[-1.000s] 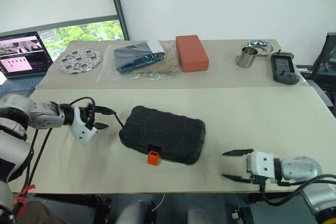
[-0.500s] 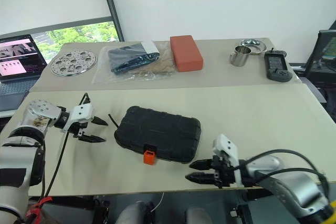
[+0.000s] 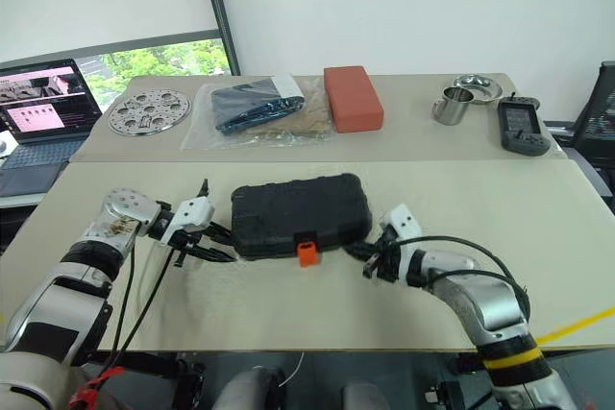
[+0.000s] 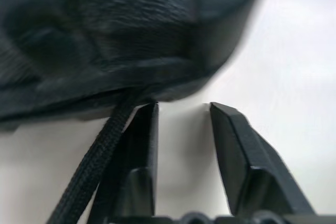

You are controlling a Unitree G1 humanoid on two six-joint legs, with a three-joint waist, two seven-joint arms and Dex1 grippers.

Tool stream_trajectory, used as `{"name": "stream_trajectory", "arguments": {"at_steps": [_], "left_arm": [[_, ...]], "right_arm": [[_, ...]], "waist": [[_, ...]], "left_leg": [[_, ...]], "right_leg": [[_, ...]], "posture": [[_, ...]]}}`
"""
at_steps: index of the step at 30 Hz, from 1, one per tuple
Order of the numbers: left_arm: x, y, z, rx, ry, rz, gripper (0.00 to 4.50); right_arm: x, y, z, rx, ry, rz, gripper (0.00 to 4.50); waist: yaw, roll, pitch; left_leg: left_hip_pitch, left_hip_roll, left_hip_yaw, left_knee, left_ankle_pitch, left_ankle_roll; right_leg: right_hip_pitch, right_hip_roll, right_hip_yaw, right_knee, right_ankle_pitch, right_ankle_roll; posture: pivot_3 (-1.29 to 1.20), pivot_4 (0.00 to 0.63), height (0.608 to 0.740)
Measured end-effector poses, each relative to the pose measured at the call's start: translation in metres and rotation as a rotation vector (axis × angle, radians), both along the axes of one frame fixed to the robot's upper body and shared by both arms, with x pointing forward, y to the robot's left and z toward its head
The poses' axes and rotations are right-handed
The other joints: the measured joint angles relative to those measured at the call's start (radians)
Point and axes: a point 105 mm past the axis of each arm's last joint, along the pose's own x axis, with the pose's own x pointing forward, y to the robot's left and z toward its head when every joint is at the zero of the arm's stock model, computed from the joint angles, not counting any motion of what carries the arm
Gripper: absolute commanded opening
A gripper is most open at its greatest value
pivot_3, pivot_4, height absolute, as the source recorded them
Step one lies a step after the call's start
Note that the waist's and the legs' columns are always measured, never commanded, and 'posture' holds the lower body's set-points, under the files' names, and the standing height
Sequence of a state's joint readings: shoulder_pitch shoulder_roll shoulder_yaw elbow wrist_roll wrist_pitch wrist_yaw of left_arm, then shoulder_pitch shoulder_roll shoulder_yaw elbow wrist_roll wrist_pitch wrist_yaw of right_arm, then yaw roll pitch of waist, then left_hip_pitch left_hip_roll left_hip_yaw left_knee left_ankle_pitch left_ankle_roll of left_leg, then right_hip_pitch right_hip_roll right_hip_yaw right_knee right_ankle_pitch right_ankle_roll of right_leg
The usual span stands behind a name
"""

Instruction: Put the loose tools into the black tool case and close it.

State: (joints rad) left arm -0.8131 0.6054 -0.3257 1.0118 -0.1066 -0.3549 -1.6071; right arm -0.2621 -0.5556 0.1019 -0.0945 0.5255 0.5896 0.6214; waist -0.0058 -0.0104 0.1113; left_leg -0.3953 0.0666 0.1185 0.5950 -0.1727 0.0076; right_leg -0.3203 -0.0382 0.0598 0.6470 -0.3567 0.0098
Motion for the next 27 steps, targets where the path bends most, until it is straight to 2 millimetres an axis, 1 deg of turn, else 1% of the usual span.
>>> {"name": "stream_trajectory", "arguments": {"at_steps": [2, 4, 6, 8, 9, 12, 13, 15, 16, 17, 18, 19, 20, 21, 22, 23, 27], "left_arm": [[-0.001, -0.010, -0.001, -0.029, 0.007, -0.020, 1.79], [-0.001, -0.016, 0.000, -0.041, 0.003, -0.034, 1.79], [-0.001, -0.024, 0.003, -0.060, 0.002, -0.050, 1.79], [-0.002, -0.027, 0.011, -0.086, -0.001, -0.057, 1.79], [-0.004, -0.027, 0.014, -0.098, 0.011, -0.053, 1.77], [-0.013, -0.028, 0.043, -0.176, 0.056, -0.060, 1.76], [-0.017, -0.031, 0.060, -0.217, 0.074, -0.073, 1.76], [-0.025, -0.035, 0.079, -0.259, 0.106, -0.100, 1.76], [-0.031, -0.040, 0.095, -0.299, 0.137, -0.126, 1.76], [-0.035, -0.044, 0.106, -0.331, 0.165, -0.146, 1.76], [-0.037, -0.052, 0.119, -0.364, 0.168, -0.179, 1.76], [-0.035, -0.059, 0.130, -0.399, 0.135, -0.199, 1.76], [-0.033, -0.064, 0.135, -0.420, 0.110, -0.207, 1.76], [-0.026, -0.072, 0.141, -0.439, 0.047, -0.204, 1.76], [-0.019, -0.078, 0.138, -0.434, -0.002, -0.190, 1.76], [-0.017, -0.080, 0.134, -0.425, -0.016, -0.179, 1.76], [0.003, -0.082, 0.101, -0.307, -0.133, -0.103, 1.76]], "right_arm": [[0.014, -0.006, 0.006, 0.003, -0.049, -0.074, 0.00], [0.022, -0.010, 0.012, 0.016, -0.086, -0.124, 0.00], [0.025, -0.016, 0.016, 0.022, -0.106, -0.154, 0.00], [0.021, -0.018, 0.019, 0.014, -0.119, -0.142, 0.00], [0.018, -0.019, 0.020, 0.005, -0.120, -0.132, 0.29], [-0.003, -0.022, 0.018, -0.063, -0.109, -0.061, 1.07], [-0.012, -0.018, 0.018, -0.073, -0.091, -0.026, 1.37], [-0.024, -0.008, 0.018, -0.078, -0.079, 0.017, 2.10], [-0.030, 0.000, 0.018, -0.083, -0.072, 0.044, 2.43], [-0.034, 0.005, 0.018, -0.093, -0.068, 0.053, 2.74], [-0.036, 0.010, 0.016, -0.110, -0.062, 0.054, 2.74], [-0.037, 0.013, 0.013, -0.124, -0.057, 0.049, 2.74], [-0.037, 0.015, 0.011, -0.134, -0.054, 0.048, 2.74], [-0.036, 0.017, 0.009, -0.131, -0.047, 0.031, 2.74], [-0.034, 0.022, 0.010, -0.119, -0.049, 0.022, 2.74], [-0.033, 0.023, 0.011, -0.116, -0.050, 0.018, 2.74], [-0.026, 0.026, 0.015, -0.124, -0.073, -0.020, 2.74]], "waist": [[0.000, 0.000, 0.000], [0.001, 0.000, 0.000], [0.002, 0.000, 0.000], [0.002, 0.001, 0.000], [0.001, 0.000, 0.000], [0.001, 0.000, 0.000], [-0.001, 0.001, 0.000], [-0.005, 0.001, 0.000], [-0.007, 0.001, 0.000], [-0.010, 0.000, 0.000], [-0.011, 0.000, 0.000], [-0.009, 0.000, 0.000], [-0.008, 0.000, 0.000], [-0.007, 0.000, 0.000], [-0.007, 0.001, 0.000], [-0.007, 0.001, 0.000], [-0.012, 0.001, 0.000]], "left_leg": [[-0.002, 0.000, -0.001, 0.000, 0.000, 0.000], [-0.004, 0.000, -0.001, 0.001, 0.000, 0.000], [-0.007, 0.000, -0.001, 0.001, 0.000, 0.000], [-0.010, 0.000, -0.001, 0.001, 0.000, 0.000], [-0.011, 0.001, -0.002, 0.001, 0.000, 0.000], [-0.013, 0.002, -0.004, 0.000, 0.000, 0.000], [-0.012, 0.002, -0.004, -0.002, 0.000, 0.000], [-0.011, 0.003, -0.005, -0.002, 0.000, -0.001], [-0.011, 0.003, -0.006, -0.002, 0.000, -0.001], [-0.010, 0.003, -0.006, -0.002, 0.001, -0.001], [-0.010, 0.003, -0.006, -0.001, 0.001, -0.002], [-0.009, 0.002, -0.007, -0.001, 0.002, -0.003], [-0.009, 0.002, -0.007, 0.000, 0.002, -0.003], [-0.008, 0.002, -0.007, 0.000, 0.003, -0.003], [-0.008, 0.002, -0.007, 0.001, 0.003, -0.003], [-0.008, 0.002, -0.007, 0.001, 0.003, -0.003], [-0.010, 0.002, -0.006, 0.000, 0.003, -0.003]], "right_leg": [[-0.001, 0.000, 0.000, 0.000, 0.000, 0.000], [-0.003, 0.000, 0.000, 0.000, 0.000, 0.000], [-0.005, 0.001, 0.000, 0.000, 0.000, 0.000], [-0.009, 0.001, 0.000, 0.001, 0.000, 0.000], [-0.010, 0.002, 0.000, 0.001, 0.000, 0.000], [-0.010, 0.004, 0.002, 0.001, 0.000, 0.000], [-0.009, 0.006, 0.005, 0.000, 0.000, 0.000], [-0.008, 0.008, 0.008, 0.000, 0.000, 0.000], [-0.007, 0.010, 0.009, 0.000, 0.000, 0.000], [-0.007, 0.011, 0.010, -0.001, 0.000, 0.000], [-0.007, 0.011, 0.010, -0.001, 0.000, 0.000], [-0.006, 0.012, 0.010, -0.001, 0.000, 0.000], [-0.006, 0.012, 0.010, -0.001, 0.000, 0.000], [-0.005, 0.013, 0.010, -0.001, 0.000, 0.000], [-0.005, 0.013, 0.011, -0.001, 0.000, 0.000], [-0.005, 0.013, 0.011, -0.001, 0.000, 0.000], [-0.007, 0.014, 0.013, -0.001, 0.000, 0.000]], "posture": [[0.00, 0.150, 0.740], [0.00, 0.150, 0.740], [0.00, 0.150, 0.740], [0.00, 0.150, 0.740], [0.00, 0.150, 0.740], [0.00, 0.150, 0.740], [0.00, 0.150, 0.740], [0.00, 0.150, 0.740], [0.00, 0.150, 0.740], [0.00, 0.150, 0.740], [0.00, 0.150, 0.740], [0.00, 0.150, 0.740], [0.00, 0.150, 0.740], [0.00, 0.150, 0.740], [0.00, 0.150, 0.740], [0.00, 0.150, 0.740], [0.00, 0.150, 0.740]]}}
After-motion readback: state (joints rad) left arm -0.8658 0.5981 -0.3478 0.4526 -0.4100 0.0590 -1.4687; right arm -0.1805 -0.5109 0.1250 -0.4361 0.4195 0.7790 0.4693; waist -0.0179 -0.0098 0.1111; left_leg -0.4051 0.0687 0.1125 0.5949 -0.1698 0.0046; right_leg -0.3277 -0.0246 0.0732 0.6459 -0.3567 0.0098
